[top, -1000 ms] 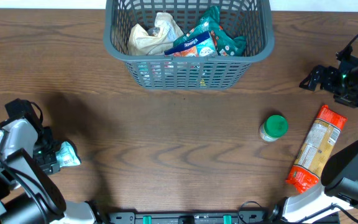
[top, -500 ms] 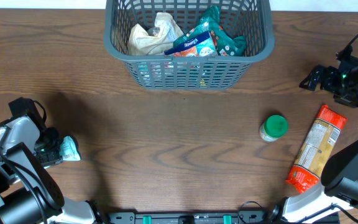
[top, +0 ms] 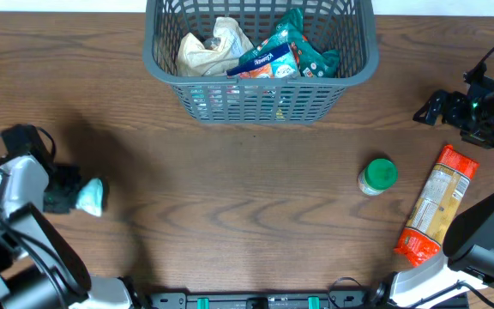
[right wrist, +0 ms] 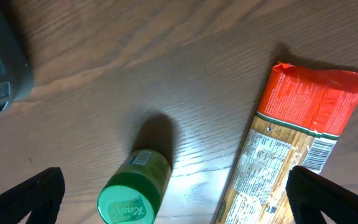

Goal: Pack container
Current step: 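Lift the mint-green packet and carry it up into the basket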

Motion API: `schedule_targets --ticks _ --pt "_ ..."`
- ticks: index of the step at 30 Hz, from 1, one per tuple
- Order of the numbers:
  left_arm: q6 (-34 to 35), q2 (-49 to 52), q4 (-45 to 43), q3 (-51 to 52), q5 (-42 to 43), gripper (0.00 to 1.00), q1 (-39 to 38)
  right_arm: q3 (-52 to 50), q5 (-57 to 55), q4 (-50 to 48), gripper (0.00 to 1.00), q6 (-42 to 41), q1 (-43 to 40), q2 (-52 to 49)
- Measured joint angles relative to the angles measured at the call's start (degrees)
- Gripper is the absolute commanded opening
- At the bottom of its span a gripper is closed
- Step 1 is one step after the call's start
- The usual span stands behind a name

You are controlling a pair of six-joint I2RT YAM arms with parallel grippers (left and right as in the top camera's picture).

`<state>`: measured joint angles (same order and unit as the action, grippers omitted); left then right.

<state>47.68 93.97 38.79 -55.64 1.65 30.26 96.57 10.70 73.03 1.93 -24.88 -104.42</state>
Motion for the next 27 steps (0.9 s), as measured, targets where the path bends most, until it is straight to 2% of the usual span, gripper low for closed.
schedule_targets --ticks 3,9,12,17,22,27 --pt "-6.60 -3.65 0.07 -3.30 5.18 0.06 -0.04 0.00 0.00 0.00 0.99 -0.02 0.00 0.00" --pt "-17.97 -8.83 2.71 -13.90 14.69 0.06 -2.29 0.00 0.00 0.02 0.99 -0.02 0.00 0.00" --pt "-24.13 -9.14 5.88 -21.86 16.59 0.06 -6.82 0.00 0.00 0.00 0.99 -0.02 0.00 0.00" --pt "-33.14 -9.14 5.35 -33.00 17.22 0.06 -16.59 0.00 0.00 -0.07 0.99 -0.02 0.00 0.00" --pt "-44.83 -9.14 -1.20 -40.39 14.45 0.06 -26.58 0.00 0.00 -0.11 0.99 -0.02 0.00 0.00" --pt "-59.21 -9.14 -11.74 -41.99 13.62 0.06 -35.58 0.00 0.00 -0.04 0.99 -0.02 0.00 0.00"
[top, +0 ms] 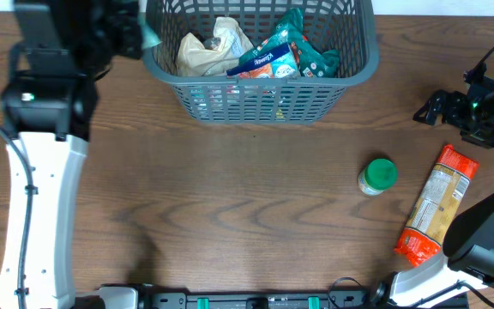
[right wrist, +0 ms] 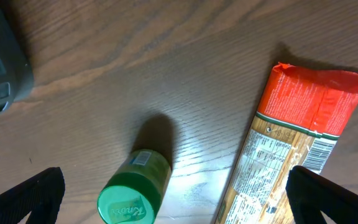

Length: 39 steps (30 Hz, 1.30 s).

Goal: Pack container
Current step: 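Lift the mint-green packet and carry it up into the basket, then release the packet and withdraw the left gripper to the left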

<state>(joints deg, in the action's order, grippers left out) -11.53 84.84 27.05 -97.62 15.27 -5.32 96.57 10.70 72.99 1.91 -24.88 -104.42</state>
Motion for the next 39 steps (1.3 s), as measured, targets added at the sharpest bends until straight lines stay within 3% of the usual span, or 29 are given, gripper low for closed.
schedule_targets --ticks 9,14,22,23,24,25,28,39 --pt "-26.18 4.96 -6.69 -0.26 -0.42 0.15 -11.04 0.00 0.87 0.22 0.99 0.02 0.00 0.00" --pt "-33.92 14.73 -7.41 -0.33 -0.48 0.17 -13.51 0.00 1.70 0.26 0.99 0.00 0.00 0.00" --pt "-36.83 28.28 -7.52 -0.33 -0.76 0.38 -13.77 0.00 2.21 0.57 0.99 0.00 0.02 0.00" --pt "-37.11 28.94 -7.52 -0.33 -0.81 0.49 -13.77 0.00 2.25 0.70 0.99 0.00 0.02 0.00" --pt "-37.24 29.53 -7.52 -0.33 -0.83 0.70 -13.77 0.00 2.34 0.81 0.99 0.00 0.02 0.00" --pt "-37.29 29.88 -7.52 -0.33 -0.90 0.84 -13.77 0.00 2.36 0.90 0.99 0.00 0.00 0.00" --pt "-36.04 29.92 -7.72 -0.33 -0.85 0.96 -13.77 0.00 2.38 1.11 0.99 0.00 0.00 0.00" --pt "-32.79 24.87 -8.48 -0.35 -4.96 0.99 -13.66 0.00 2.38 0.76 0.99 0.00 0.00 0.00"
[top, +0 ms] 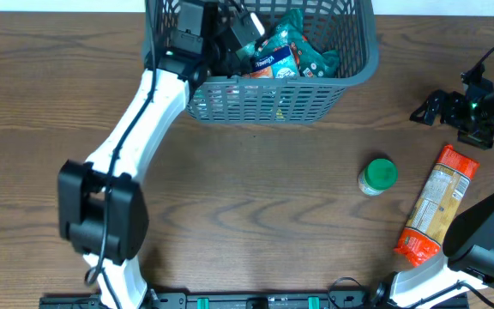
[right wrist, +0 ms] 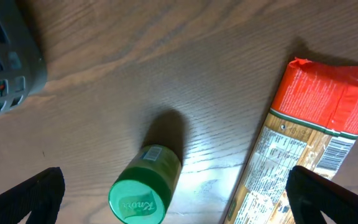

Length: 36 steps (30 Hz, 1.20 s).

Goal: Pack container
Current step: 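Release the packet and withdraw the left gripper to the left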

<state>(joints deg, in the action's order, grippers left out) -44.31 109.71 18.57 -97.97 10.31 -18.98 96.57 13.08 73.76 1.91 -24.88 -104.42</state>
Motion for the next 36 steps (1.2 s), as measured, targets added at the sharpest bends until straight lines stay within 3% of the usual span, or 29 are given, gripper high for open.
schedule_targets --ticks 6,10,13,15,20,26,30,36 --pt "3.04 -8.81 -1.49 -1.38 -2.29 0.99 2.60 0.00 0.00 -0.07 0.99 0.00 0.02 0.00" --pt "12.79 -13.38 -1.18 -2.14 -5.97 0.98 7.34 0.00 0.00 -0.09 0.99 0.00 0.00 0.00" --pt "24.72 -15.87 6.14 -2.60 -10.82 0.99 11.87 0.00 0.02 -0.46 0.99 0.00 0.00 0.00" --pt "33.59 -17.75 16.09 -2.62 -13.09 0.99 15.47 0.00 0.00 -1.79 0.99 0.00 0.02 0.00" --pt "45.72 -21.62 37.20 -2.51 -15.76 0.99 23.23 0.02 -0.02 -7.34 0.99 -0.04 0.20 0.11" --pt "50.07 -24.76 48.72 -2.49 -16.72 0.99 29.07 4.11 -4.37 -9.73 0.99 -3.45 1.11 2.93" --pt "49.86 -24.85 48.48 -0.74 -14.88 0.99 32.30 10.25 -8.98 -7.39 0.99 -7.50 1.18 9.68" --pt "48.57 -24.76 47.69 4.68 -11.15 0.99 34.18 13.97 -14.58 5.51 0.99 -14.27 1.18 22.49"
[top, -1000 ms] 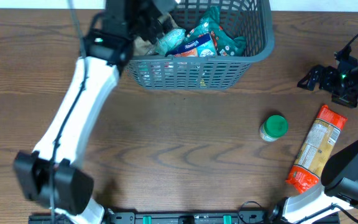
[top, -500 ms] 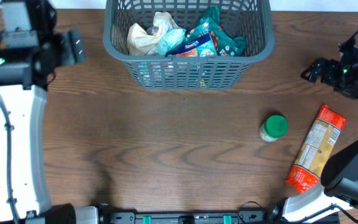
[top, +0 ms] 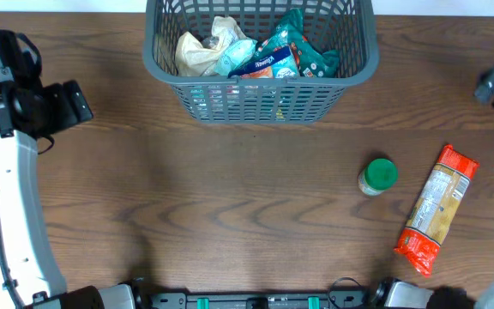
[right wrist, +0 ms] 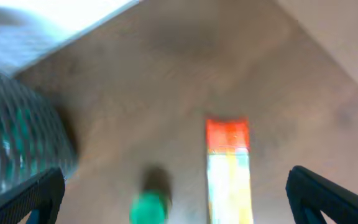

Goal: Pack container
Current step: 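Release the packet and withdraw the left gripper to the left, then move the right gripper down and grasp the green-capped Knorr jar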

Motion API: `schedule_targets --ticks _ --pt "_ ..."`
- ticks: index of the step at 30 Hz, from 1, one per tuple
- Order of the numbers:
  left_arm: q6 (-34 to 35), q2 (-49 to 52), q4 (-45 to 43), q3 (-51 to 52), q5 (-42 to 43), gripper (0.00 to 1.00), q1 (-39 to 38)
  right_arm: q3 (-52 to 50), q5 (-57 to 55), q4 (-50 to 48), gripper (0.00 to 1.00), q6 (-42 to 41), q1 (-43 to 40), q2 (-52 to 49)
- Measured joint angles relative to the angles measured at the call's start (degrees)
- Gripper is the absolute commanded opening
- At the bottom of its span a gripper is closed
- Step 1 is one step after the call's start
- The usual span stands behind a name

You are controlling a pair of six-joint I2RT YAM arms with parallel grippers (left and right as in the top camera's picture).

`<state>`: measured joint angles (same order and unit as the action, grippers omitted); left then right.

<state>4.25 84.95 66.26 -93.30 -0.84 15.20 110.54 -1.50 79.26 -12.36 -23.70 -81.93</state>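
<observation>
The grey mesh basket [top: 260,94] stands at the back middle and holds several packets, among them a pale teal one [top: 230,57]. A green-lidded jar [top: 377,175] stands on the table's right part, and a long pasta packet [top: 436,213] with red ends lies beside it. My left gripper [top: 75,101] hangs left of the basket, open and holding nothing. My right gripper is high at the right edge. In the blurred right wrist view the right gripper [right wrist: 174,186] is wide open far above the jar [right wrist: 149,208] and the pasta packet [right wrist: 229,168].
The basket's wall [right wrist: 17,143] shows at the left of the right wrist view. Brown wooden table [top: 230,215] runs under everything, with its back edge just behind the basket. My left arm's white links run down the left side.
My left gripper was inside the basket with the pale teal packet; now it is out at the left with nothing in it, and the packet lies in the basket. My right gripper has risen.
My left gripper was shut on a pale teal packet at the table's left. Then it held it high by the basket's left rim, then over the basket. Now the packet is in the basket. My right gripper stayed open over the jar until now.
</observation>
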Motion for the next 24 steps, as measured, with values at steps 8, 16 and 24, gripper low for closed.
schedule_targets --ticks 8,16,24 --pt "-0.20 0.04 -1.11 2.03 1.16 0.99 0.02 -1.36 -2.01 13.51 0.99 -4.26 0.13 2.49" --pt "-0.17 0.04 -0.98 2.03 1.79 0.99 0.02 -16.44 -2.43 6.97 0.99 -9.90 2.14 2.16" --pt "-0.17 0.04 -0.87 2.03 1.97 0.99 0.02 -33.27 -2.23 -5.55 0.99 -13.86 9.94 1.14"
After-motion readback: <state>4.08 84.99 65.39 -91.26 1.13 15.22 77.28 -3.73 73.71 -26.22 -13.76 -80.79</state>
